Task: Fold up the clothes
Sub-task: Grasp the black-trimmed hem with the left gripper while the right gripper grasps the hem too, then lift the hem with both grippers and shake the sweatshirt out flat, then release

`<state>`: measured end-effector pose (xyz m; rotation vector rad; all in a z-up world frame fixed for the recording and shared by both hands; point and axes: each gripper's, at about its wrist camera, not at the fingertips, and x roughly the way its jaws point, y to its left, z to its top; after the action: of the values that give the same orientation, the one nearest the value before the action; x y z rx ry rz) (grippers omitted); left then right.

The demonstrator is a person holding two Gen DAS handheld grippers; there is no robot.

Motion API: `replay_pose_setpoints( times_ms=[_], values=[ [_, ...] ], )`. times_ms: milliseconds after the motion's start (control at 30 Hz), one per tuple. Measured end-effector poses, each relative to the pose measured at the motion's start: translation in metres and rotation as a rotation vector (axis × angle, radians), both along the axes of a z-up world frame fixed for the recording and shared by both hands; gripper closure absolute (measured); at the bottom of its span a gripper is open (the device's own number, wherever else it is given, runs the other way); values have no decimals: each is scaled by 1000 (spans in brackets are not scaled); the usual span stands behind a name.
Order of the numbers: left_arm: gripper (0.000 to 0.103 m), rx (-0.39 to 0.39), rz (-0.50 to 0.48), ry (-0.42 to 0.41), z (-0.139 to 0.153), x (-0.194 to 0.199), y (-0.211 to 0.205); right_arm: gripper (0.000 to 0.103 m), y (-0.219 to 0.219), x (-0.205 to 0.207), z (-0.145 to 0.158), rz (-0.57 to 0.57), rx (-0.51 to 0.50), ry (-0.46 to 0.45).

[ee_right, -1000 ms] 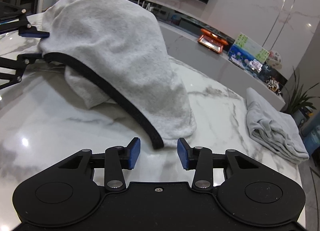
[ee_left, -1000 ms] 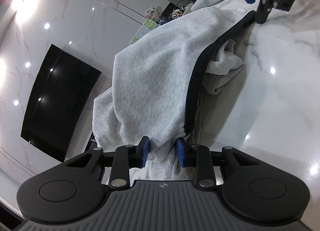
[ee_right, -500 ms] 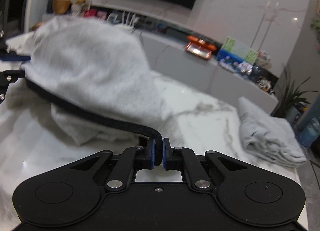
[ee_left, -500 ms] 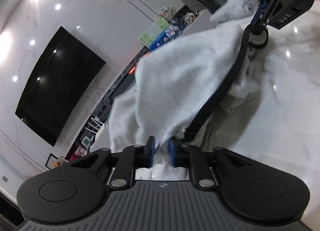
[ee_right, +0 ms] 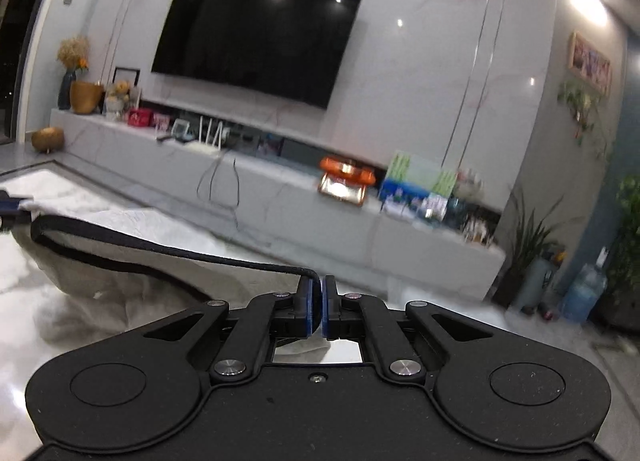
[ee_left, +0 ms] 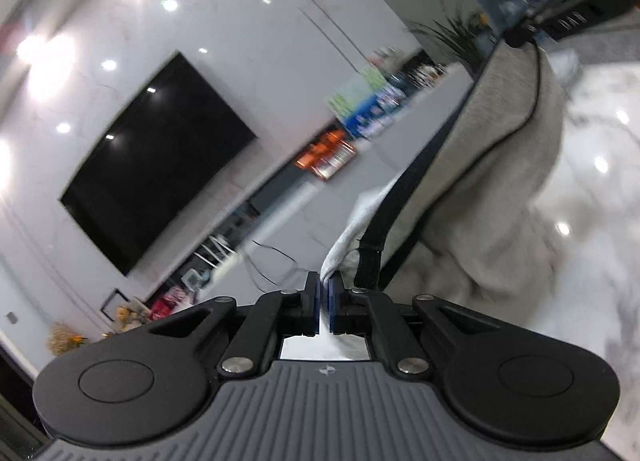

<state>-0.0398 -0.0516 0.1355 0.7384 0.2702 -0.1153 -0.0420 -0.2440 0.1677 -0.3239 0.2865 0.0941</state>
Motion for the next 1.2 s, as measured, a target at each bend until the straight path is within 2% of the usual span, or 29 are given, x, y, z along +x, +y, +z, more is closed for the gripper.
replay_pose_setpoints(
  times_ms=[167,233,300,433,567,667,767,967,1033,1200],
  values=[
    [100,-41,44,-70,72,-4,1,101,6,-20,66,14,-37,-99],
    [100,-19,60,-135,112,-10,-1,101,8,-27,97,16,-68,-140],
    [100,-11,67,-169,136,-14,-1,101,10,-33,128,13,-96,-180],
    [100,3,89,-249,202,-17,-3,101,10,-41,192,1,-101,-241],
    [100,-21,101,-277,250,-12,-3,101,14,-40,242,-20,-127,-291],
    [100,-38,112,-265,275,7,-4,101,20,-26,274,-48,-166,-315],
    [100,-48,122,-249,291,22,-4,101,24,-4,294,-72,-185,-298],
    [100,-70,162,-176,295,71,-1,101,37,54,305,-111,-261,-265],
    [100,-87,175,-163,297,86,2,101,39,77,308,-117,-254,-252],
    [100,-75,204,-192,313,117,8,101,44,118,319,-109,-277,-278]
  ],
)
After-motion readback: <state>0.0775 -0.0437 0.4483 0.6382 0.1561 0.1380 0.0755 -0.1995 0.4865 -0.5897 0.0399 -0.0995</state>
